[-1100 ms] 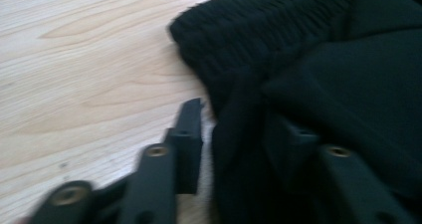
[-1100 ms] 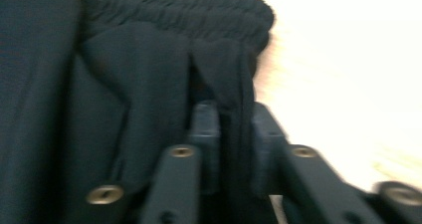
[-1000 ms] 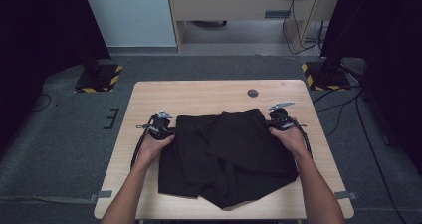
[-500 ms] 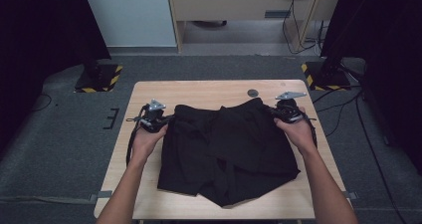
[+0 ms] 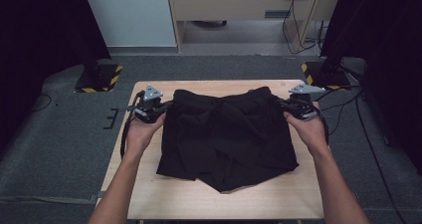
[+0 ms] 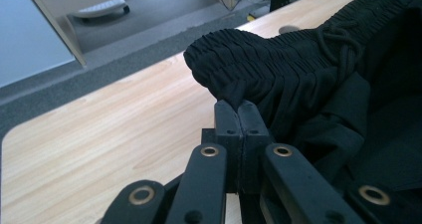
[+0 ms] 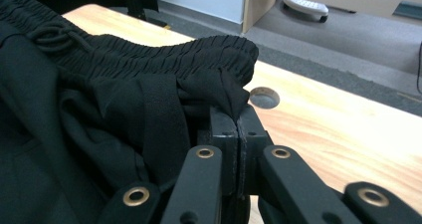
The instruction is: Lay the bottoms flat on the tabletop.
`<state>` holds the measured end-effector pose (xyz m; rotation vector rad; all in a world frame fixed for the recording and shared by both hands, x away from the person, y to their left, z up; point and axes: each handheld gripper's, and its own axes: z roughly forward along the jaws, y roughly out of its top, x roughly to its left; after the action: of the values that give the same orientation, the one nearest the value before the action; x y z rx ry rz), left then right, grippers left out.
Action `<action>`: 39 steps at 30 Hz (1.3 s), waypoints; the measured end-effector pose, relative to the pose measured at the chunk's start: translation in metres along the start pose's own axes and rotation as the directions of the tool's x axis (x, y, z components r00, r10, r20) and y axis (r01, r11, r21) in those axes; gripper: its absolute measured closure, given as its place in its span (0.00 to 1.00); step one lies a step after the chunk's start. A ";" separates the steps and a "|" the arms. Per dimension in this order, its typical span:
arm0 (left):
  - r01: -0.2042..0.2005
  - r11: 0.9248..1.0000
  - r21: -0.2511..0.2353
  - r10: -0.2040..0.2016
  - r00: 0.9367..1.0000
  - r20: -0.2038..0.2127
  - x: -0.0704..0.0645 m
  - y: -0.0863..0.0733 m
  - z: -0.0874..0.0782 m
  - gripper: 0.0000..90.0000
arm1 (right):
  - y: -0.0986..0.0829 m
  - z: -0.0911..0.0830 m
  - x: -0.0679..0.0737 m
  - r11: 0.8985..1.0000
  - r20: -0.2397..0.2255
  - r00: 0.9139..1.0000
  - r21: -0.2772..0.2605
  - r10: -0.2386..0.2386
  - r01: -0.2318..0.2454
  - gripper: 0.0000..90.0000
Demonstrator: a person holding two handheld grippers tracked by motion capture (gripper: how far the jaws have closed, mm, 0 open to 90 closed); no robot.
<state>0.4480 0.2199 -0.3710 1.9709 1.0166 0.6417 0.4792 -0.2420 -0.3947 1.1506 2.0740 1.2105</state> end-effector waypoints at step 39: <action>0.014 0.999 -0.046 -0.015 1.000 -0.024 0.016 0.034 -0.014 0.99 | 0.026 -0.031 -0.002 0.995 -0.002 1.000 -0.096 -0.018 0.018 0.99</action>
<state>0.4610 0.2275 -0.3340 1.9185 1.0210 0.6774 0.4692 -0.2518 -0.3564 1.0846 2.0005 1.2889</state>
